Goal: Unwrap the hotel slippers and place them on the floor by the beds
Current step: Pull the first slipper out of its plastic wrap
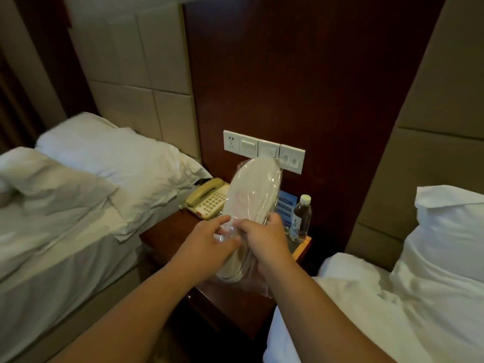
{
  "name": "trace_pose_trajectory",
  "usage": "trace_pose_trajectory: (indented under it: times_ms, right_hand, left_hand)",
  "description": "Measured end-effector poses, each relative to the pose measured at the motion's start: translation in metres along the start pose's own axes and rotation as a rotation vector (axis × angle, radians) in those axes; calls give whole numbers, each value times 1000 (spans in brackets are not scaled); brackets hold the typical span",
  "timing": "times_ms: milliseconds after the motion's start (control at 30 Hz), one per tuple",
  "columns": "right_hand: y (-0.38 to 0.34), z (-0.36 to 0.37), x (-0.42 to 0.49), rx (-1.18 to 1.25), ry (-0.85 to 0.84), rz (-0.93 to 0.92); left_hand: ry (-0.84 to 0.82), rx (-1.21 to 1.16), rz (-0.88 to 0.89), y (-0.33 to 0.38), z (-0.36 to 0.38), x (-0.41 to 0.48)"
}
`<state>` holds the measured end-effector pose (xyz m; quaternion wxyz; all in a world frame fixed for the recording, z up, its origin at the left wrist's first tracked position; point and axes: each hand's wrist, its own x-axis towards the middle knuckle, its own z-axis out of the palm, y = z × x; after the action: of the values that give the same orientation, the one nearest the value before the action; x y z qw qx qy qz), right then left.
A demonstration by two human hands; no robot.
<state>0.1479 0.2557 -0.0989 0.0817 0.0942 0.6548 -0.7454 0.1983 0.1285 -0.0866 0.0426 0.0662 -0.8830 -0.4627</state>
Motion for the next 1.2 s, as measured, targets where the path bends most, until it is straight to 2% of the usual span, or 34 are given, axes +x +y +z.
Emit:
trace_pose_trajectory:
  times_ms: [67, 133, 200, 300, 433, 667, 800, 867, 1000, 1100, 1200]
  right_hand:
    - [-17, 6, -15, 40, -47, -78]
    - [-32, 12, -34, 51, -80, -125]
    - [-43, 17, -51, 144, -137, -127]
    - [-55, 28, -72, 266, -278, -128]
    - [-59, 43, -86, 199, -337, -255]
    - [-47, 59, -103, 2, -402, -404]
    - [-43, 60, -105, -276, -290, -687]
    - [-42, 57, -106, -332, -211, -789]
    - [-40, 47, -103, -479, 61, -1009]
    - [-42, 42, -96, -507, 211, -928]
    - [-52, 42, -85, -380, 53, -602]
  left_hand:
    - [30, -98, 73, 9, -6, -2]
    - [41, -266, 60, 14, -11, -7]
    - [-16, -440, 1, 17, -16, -14]
    - [-110, -689, 39, 20, -24, -21]
    - [25, -880, 59, 22, -39, -27]
    - [212, -1032, -61, 11, -58, -41]
    - [240, -1181, -179, 4, -66, -43]
    - [227, -1284, -198, 1, -69, -44]
    - [228, -1435, -162, -3, -74, -50]
    - [232, -1489, -131, -6, -78, -53]
    - [207, -1479, -106, -6, -81, -56]
